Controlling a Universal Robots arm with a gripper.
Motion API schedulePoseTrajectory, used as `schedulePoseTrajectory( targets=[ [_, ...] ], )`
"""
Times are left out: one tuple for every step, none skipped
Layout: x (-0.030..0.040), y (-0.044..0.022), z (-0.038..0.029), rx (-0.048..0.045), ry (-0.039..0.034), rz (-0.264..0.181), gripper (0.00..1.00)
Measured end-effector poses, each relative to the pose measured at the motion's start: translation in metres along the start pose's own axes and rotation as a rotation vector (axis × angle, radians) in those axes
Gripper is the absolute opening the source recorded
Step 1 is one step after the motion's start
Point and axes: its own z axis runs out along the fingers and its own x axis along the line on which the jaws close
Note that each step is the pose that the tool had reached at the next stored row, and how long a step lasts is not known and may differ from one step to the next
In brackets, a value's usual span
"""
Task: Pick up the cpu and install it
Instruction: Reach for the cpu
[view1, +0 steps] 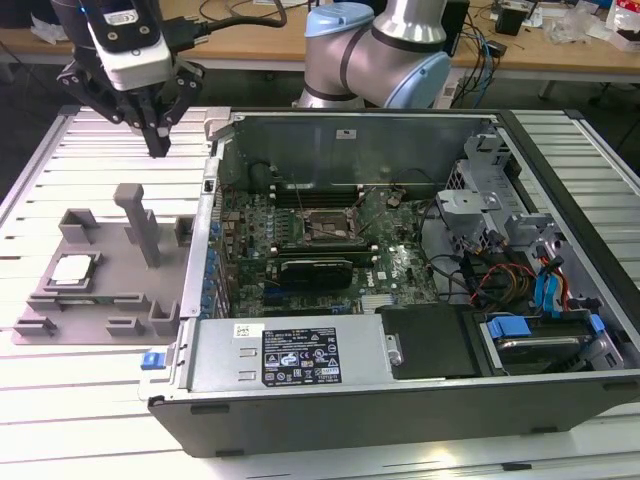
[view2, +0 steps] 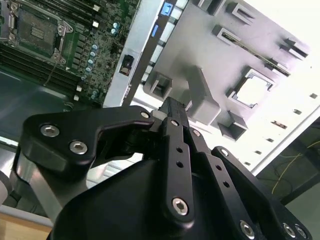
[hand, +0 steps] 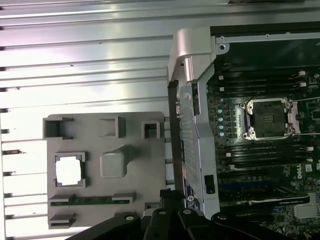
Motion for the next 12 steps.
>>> schedulePoseTrajectory(
  targets=[
    [0.0021,0.0004,-0.0001,0.0001,0.0001,0.0,0.11],
    [0.0034,0.0006,-0.0001,0.0001,0.0,0.0,0.11],
    [0.0046,0.0008,-0.0001,0.0,0.0001,0.0,0.11],
    [0.0068,0.0012,-0.0001,0.0,0.0,0.0,0.11],
    [0.008,0.0015,-0.0001,0.0001,0.0,0.0,0.11],
    [0.0094,0.0018,-0.0001,0.0,0.0,0.0,0.11],
    [0.0123,0.0024,-0.0002,0.0,0.0,0.0,0.11],
    [0.0144,0.0028,-0.0002,0.0,0.0,0.0,0.11],
    [0.0171,0.0034,-0.0003,0.0,0.0001,0.0,0.11],
    [0.0198,0.004,-0.0003,0.0,0.0,0.0,0.11],
    [0.0221,0.0045,-0.0003,0.0,0.0,0.0,0.11],
    [0.0241,0.0049,-0.0003,0.0,0.0,0.0,0.11]
  ],
)
